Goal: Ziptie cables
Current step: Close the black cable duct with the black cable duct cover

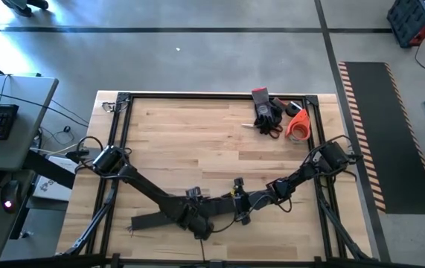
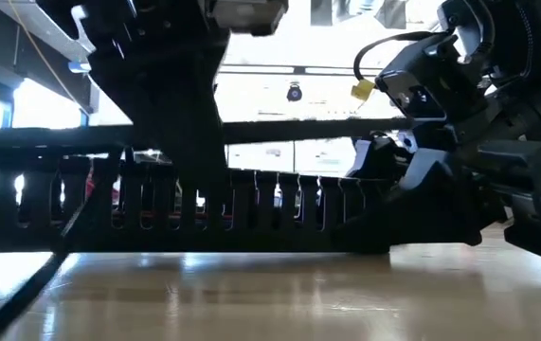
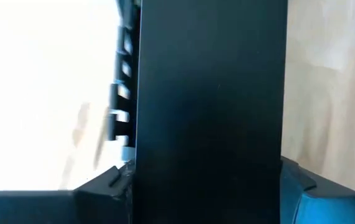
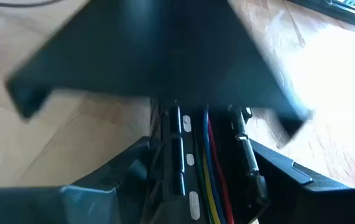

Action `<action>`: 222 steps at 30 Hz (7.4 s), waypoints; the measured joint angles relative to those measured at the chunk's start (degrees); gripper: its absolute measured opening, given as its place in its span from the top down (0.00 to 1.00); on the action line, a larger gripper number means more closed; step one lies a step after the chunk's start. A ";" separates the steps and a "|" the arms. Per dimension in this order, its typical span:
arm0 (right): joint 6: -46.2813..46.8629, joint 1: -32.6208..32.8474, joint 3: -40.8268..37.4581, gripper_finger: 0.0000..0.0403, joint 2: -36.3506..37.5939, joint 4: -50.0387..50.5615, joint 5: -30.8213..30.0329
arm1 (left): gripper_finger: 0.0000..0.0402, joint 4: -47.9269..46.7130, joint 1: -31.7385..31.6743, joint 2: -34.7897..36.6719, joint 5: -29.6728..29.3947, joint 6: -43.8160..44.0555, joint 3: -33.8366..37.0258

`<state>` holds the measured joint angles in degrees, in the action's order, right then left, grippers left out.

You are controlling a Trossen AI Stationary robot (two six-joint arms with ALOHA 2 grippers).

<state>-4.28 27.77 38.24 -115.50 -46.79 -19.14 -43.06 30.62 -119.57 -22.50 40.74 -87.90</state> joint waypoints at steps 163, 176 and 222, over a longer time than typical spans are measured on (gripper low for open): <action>-20.67 -13.35 28.74 0.21 9.03 50.84 15.14 | 0.61 -28.18 0.74 15.15 -26.91 32.14 6.59; -27.64 -13.86 46.32 0.21 -4.31 66.94 16.15 | 0.61 -3.12 11.88 13.98 -29.00 38.07 17.63; -39.45 -14.14 46.34 0.38 -5.99 65.88 6.94 | 0.61 16.34 7.45 6.12 -13.80 16.53 24.26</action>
<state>-43.73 13.63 84.58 -121.49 19.09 -12.19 -26.73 38.06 -113.45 -36.30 57.27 -63.64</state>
